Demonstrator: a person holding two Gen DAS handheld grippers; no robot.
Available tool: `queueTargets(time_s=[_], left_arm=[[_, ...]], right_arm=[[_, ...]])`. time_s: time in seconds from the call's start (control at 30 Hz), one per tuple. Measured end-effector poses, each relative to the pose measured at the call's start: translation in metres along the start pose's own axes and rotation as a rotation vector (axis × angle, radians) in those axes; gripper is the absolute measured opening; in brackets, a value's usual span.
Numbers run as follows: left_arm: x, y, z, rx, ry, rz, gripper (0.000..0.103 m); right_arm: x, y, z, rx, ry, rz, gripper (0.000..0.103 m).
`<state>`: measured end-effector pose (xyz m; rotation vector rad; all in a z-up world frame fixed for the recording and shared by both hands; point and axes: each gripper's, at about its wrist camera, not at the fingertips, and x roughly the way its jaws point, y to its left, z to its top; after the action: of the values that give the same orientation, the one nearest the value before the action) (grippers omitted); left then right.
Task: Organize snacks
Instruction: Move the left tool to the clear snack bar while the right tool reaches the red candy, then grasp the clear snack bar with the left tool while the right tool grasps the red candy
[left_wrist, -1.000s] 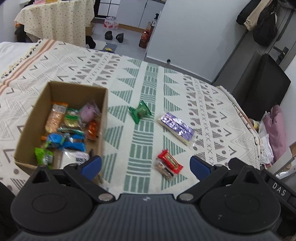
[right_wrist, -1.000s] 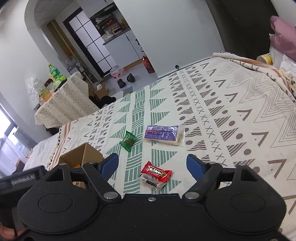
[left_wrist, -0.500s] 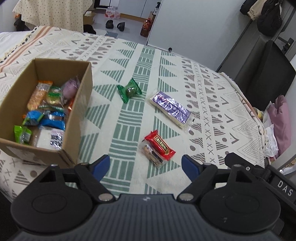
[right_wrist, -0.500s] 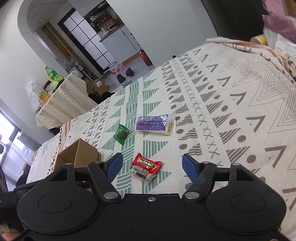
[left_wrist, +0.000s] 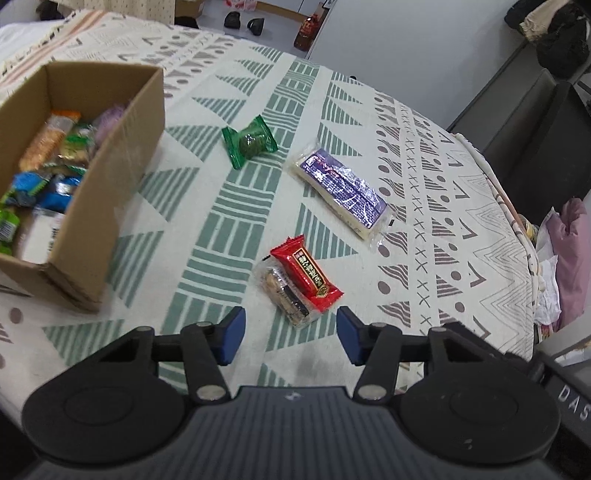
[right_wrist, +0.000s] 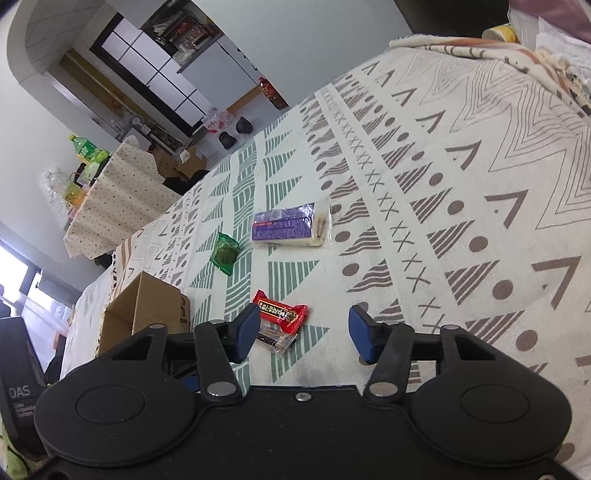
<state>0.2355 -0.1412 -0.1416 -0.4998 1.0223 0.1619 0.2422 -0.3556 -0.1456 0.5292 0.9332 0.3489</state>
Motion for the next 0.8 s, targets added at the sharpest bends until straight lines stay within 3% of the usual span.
queueTargets(time_s=[0.57,0.8], left_arm=[[0.056,0.012,0.017,-0.093,0.057,-0.009,0.045],[0.063,0.021,0.019,-0.114,0.043,0.028,0.02]], right_arm=[[0.045,0.002,0.002,-0.027,0.086,-0.037,0.041],[0.069,0.012,0.001,-0.088,0.137,-0.048,0.041]])
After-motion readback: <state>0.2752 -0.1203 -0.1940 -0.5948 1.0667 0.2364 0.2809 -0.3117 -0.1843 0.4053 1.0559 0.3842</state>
